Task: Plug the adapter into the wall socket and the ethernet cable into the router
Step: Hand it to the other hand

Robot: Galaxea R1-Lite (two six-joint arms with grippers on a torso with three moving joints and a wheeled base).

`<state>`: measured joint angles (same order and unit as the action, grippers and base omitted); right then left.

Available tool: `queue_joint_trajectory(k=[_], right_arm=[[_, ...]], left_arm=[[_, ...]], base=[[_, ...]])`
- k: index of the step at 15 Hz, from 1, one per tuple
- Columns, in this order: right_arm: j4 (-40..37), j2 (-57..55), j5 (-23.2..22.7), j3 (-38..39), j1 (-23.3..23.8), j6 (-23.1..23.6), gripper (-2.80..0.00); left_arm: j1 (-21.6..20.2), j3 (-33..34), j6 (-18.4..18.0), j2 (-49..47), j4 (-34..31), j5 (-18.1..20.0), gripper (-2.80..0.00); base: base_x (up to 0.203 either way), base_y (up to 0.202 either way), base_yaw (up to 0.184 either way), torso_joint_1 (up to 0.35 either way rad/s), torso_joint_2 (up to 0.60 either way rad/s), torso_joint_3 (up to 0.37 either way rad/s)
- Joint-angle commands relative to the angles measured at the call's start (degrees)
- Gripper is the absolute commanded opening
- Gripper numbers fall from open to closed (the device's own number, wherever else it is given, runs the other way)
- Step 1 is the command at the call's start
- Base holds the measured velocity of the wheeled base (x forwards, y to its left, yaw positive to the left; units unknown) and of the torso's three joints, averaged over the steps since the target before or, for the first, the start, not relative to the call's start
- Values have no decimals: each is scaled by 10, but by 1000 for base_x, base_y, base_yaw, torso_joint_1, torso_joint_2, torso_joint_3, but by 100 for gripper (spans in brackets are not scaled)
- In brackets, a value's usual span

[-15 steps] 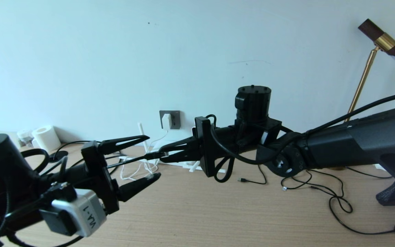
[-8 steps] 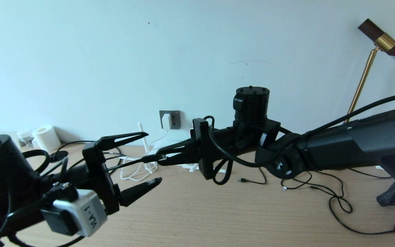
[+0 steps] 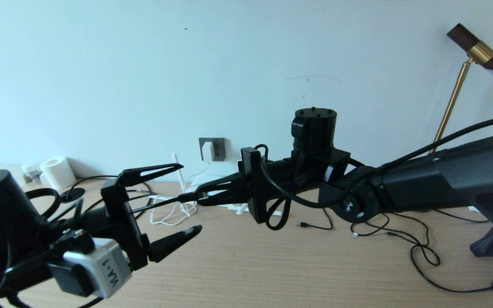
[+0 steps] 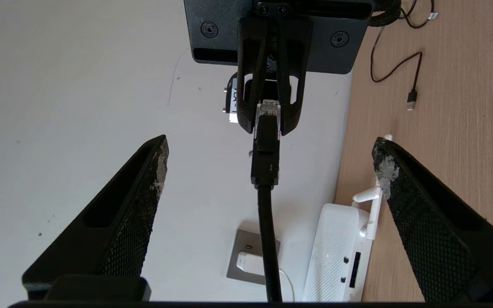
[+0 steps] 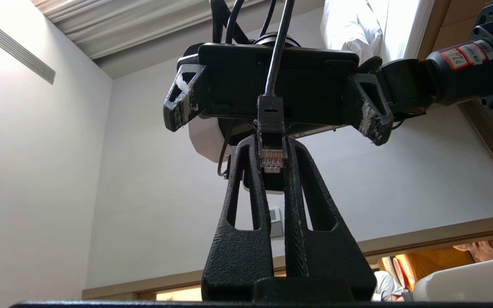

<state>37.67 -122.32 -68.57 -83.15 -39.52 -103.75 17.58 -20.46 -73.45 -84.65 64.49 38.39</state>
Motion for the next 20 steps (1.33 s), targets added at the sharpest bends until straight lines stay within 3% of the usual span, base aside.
queue_joint_trajectory(k=[1,2,15,16,20], right_arm=[[2,0,-4,0,0,-6,-280],[2,0,-3,0,0,-7,-280],[4,0,-3,1,-1,-4,-280],[12,1,-3,4,-1,-4,0],[26,1,-4,10,0,-10,0]], left_arm=[[0,3,-4,3,4,2,-39],[1,3,-2,4,4,2,-280],[0,6,-1,5,4,2,-280],[0,10,-1,9,4,2,-280],[0,15,0,16,4,2,-280]], base=[[0,0,0,0,0,0],[0,0,0,0,0,0],[0,0,0,0,0,0],[0,0,0,0,0,0],[0,0,0,0,0,0]])
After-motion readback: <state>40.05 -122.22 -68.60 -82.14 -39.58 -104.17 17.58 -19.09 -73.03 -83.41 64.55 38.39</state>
